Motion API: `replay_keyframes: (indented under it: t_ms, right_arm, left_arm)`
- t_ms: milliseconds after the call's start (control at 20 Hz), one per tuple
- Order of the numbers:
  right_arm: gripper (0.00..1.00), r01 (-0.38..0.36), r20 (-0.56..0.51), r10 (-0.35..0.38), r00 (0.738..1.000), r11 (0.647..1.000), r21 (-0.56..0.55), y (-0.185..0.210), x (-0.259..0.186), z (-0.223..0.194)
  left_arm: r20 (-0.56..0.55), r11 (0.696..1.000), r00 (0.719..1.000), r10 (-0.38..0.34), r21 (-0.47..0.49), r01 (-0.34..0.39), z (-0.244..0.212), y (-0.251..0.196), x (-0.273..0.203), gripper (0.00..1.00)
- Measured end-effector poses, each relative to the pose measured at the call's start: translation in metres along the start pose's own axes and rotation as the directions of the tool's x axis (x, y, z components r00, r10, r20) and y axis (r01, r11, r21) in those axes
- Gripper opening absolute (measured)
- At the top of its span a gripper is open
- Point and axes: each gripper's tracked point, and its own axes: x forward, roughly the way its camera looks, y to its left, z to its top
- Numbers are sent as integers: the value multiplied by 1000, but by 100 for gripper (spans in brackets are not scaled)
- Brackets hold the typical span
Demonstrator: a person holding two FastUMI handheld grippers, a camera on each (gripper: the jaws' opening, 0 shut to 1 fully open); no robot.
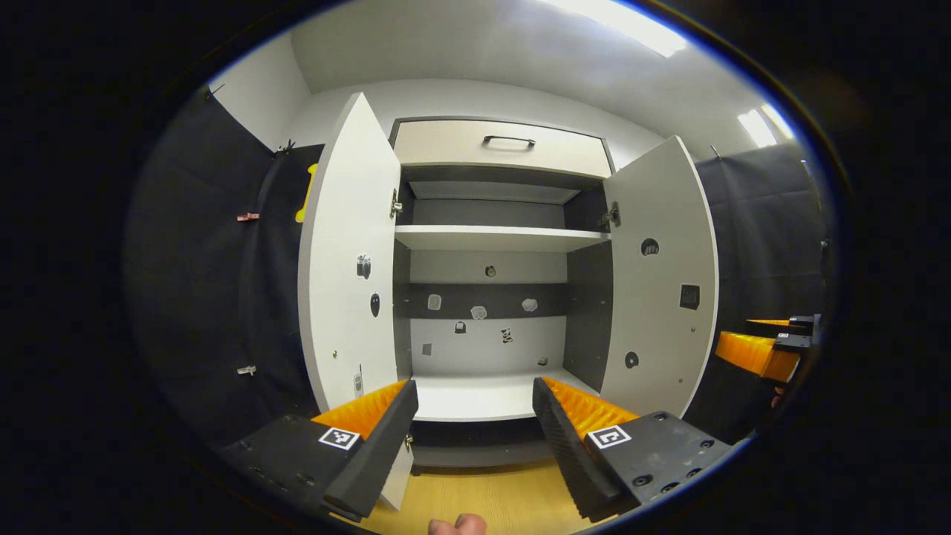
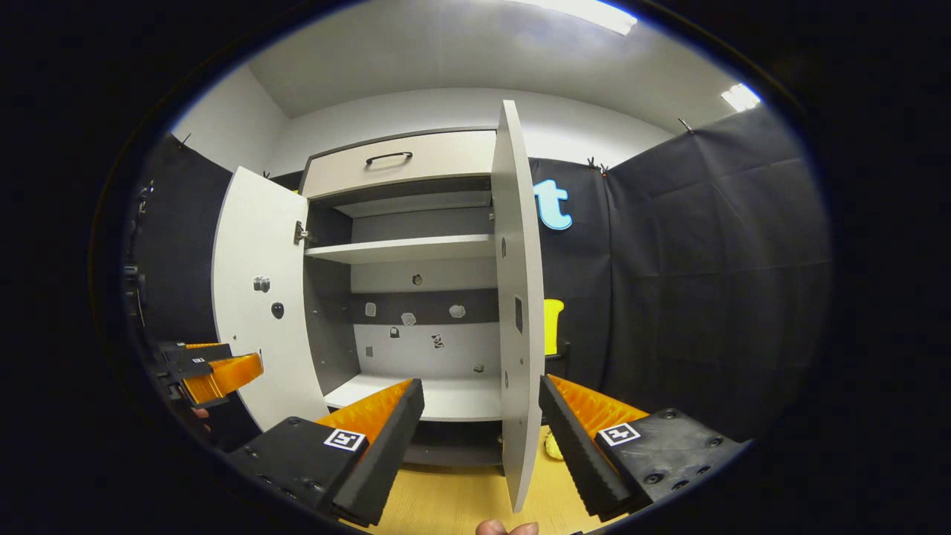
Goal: Open the right door of the double-door shoe cabinet with the right hand, and open the left door with the left hand.
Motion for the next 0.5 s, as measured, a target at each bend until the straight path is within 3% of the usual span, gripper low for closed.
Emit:
replay_keyframes:
  t_ms: [500]
  right_arm:
    - [98,-28,-30,28,999,999,-16,13,18,-11]
  left_arm:
    - [-14,999,999,42,-15,-42,-1,13,-1,95]
